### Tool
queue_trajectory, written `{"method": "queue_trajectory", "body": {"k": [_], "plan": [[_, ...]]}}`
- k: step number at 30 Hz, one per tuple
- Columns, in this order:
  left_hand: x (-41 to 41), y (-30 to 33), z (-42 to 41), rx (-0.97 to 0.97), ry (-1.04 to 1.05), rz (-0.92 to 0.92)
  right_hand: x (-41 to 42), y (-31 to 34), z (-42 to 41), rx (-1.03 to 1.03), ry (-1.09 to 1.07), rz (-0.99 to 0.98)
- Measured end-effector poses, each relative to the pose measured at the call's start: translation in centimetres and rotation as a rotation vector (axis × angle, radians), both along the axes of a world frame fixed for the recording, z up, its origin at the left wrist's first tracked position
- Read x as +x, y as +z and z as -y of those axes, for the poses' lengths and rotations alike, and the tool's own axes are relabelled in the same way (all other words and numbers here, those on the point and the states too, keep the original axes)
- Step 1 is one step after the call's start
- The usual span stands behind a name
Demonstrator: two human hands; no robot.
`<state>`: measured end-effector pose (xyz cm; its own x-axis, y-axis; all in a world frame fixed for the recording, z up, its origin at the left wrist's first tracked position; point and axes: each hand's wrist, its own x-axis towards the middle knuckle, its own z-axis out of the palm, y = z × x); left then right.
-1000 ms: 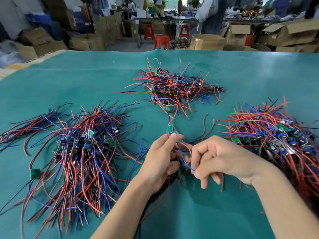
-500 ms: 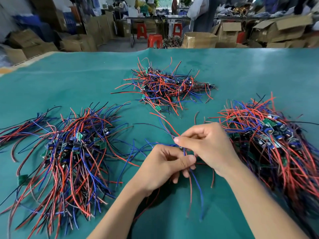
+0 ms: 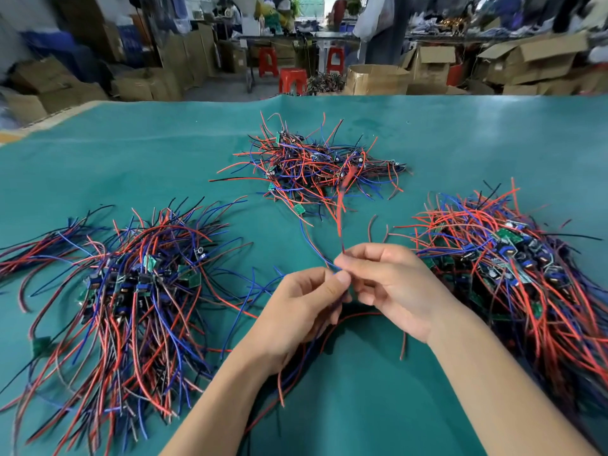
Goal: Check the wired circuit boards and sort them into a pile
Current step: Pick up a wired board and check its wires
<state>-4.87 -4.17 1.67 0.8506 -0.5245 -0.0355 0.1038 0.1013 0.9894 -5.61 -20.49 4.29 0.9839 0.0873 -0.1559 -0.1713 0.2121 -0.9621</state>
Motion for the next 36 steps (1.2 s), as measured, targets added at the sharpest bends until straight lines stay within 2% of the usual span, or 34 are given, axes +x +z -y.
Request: {"method": "queue_trajectory", "body": {"k": [5,7,9,12,14,17,22,24,27,29,31,33,35,36], "plan": [[0.0,0.1,0.0,-0.068,-0.032,0.02,0.6,-0.6,0.0,-0.135,-0.343,0.102],[-0.1,0.2,0.0,-0.048,-0.084,0.052,1.0,-0.9,0.8,-0.185,-0.516,0.133],[-0.1,0.2,0.1,-0.002,-0.112,0.082,1.4,-1.3,2.0,-0.324,-0.657,0.184],[-0.2,0.1,0.2,0.018,-0.13,0.093,1.6,-1.8,2.9,-0.539,-0.76,0.269],[-0.1,0.0,0.1,0.026,-0.134,0.09,1.6,-1.9,3.4,-0.602,-0.807,0.312],[-0.1,-0.2,0.1,0.043,-0.142,0.121,1.9,-1.7,4.2,-0.426,-0.842,0.229],[0.0,-0.5,-0.1,0.101,-0.171,0.172,1.6,-0.6,3.9,0.194,-0.805,0.017],[0.1,-0.6,-0.3,0.098,-0.182,0.164,1.4,0.1,4.0,0.384,-0.794,-0.031],[0.1,-0.7,-0.3,0.032,-0.127,0.117,1.2,0.6,4.0,0.458,-0.775,-0.058],[0.1,-0.8,-0.2,-0.015,-0.034,0.066,1.2,0.4,2.9,0.314,-0.635,-0.064],[0.3,-0.9,-0.1,-0.054,0.059,0.029,1.0,0.1,1.5,0.082,-0.406,-0.048],[0.4,-1.0,0.0,-0.093,0.119,0.019,0.6,-0.5,0.1,-0.261,-0.169,0.045],[0.5,-1.0,0.1,-0.108,0.162,0.015,0.3,-1.0,-0.3,-0.545,-0.089,0.2],[0.5,-1.0,0.2,-0.109,0.173,0.011,0.3,-1.1,-0.2,-0.576,-0.104,0.241]]}}
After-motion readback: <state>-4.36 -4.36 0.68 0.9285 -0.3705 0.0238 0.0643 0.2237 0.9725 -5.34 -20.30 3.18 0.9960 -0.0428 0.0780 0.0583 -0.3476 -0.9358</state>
